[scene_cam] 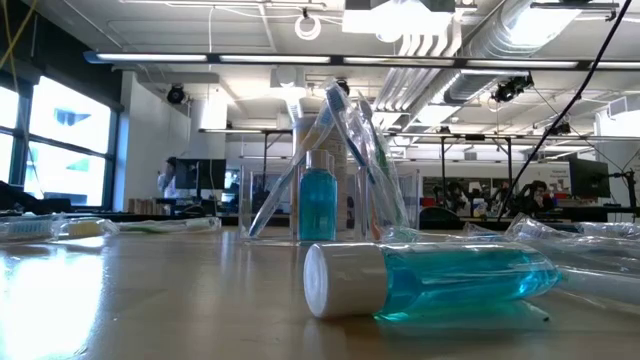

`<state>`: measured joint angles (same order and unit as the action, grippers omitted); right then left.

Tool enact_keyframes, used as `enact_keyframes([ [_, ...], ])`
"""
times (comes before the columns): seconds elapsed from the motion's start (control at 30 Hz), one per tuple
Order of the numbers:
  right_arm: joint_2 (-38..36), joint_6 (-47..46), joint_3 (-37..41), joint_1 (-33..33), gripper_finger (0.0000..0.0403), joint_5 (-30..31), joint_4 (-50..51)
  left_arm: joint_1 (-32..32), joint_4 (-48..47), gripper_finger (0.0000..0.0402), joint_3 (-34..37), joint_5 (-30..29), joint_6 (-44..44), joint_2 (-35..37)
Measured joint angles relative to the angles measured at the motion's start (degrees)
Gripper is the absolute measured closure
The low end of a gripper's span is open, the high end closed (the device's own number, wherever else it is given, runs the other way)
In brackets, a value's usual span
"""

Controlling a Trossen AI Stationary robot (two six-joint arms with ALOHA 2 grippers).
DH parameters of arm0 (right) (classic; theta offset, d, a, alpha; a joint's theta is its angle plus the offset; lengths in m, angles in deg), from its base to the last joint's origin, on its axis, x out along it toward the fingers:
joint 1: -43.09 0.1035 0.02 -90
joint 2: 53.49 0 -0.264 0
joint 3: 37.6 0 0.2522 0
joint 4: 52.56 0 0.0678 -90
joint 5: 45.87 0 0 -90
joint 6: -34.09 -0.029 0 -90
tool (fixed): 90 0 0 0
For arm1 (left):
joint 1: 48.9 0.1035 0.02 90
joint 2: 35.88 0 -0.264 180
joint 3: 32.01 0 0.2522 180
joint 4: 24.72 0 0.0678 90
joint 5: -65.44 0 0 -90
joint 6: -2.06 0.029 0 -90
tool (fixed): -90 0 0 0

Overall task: Pick & Place toothbrushing station
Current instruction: Put the blue mouthwash into the middle part of the transparent organizer

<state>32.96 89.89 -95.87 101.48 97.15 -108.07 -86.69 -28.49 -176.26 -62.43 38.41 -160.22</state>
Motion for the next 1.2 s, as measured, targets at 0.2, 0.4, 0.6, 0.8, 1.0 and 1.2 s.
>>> enact_keyframes([
  [0.2,-0.5,-1.8,0.0,0.4,0.0309,18.6,8.7,-4.8,-7.2,0.0181,0.0,-24.2,0.7,2.5],
  [0.4,-1.2,-4.7,-2.5,-2.3,0.0309,22.0,15.5,-7.0,-10.4,0.0181,0.1,-49.5,6.2,2.9],
  [0.6,-1.3,-13.8,-6.5,-10.3,0.0309,5.0,28.0,-7.6,-16.2,0.0181,0.0,-52.3,6.2,4.3],
  [0.8,-1.2,-31.6,-7.4,-21.3,0.0309,-6.8,44.4,-7.6,-22.9,0.0181,0.0,-52.2,6.7,6.0],
  [1.0,-1.4,-40.7,-14.6,-26.4,0.0309,-7.1,74.7,-7.5,-34.3,0.0181,0.0,-52.1,0.3,8.2],
  [1.2,-1.0,-51.0,-27.4,-31.6,0.0309,-17.2,98.8,-7.2,-58.6,0.0181,0.0,-52.1,-22.5,12.0],
])
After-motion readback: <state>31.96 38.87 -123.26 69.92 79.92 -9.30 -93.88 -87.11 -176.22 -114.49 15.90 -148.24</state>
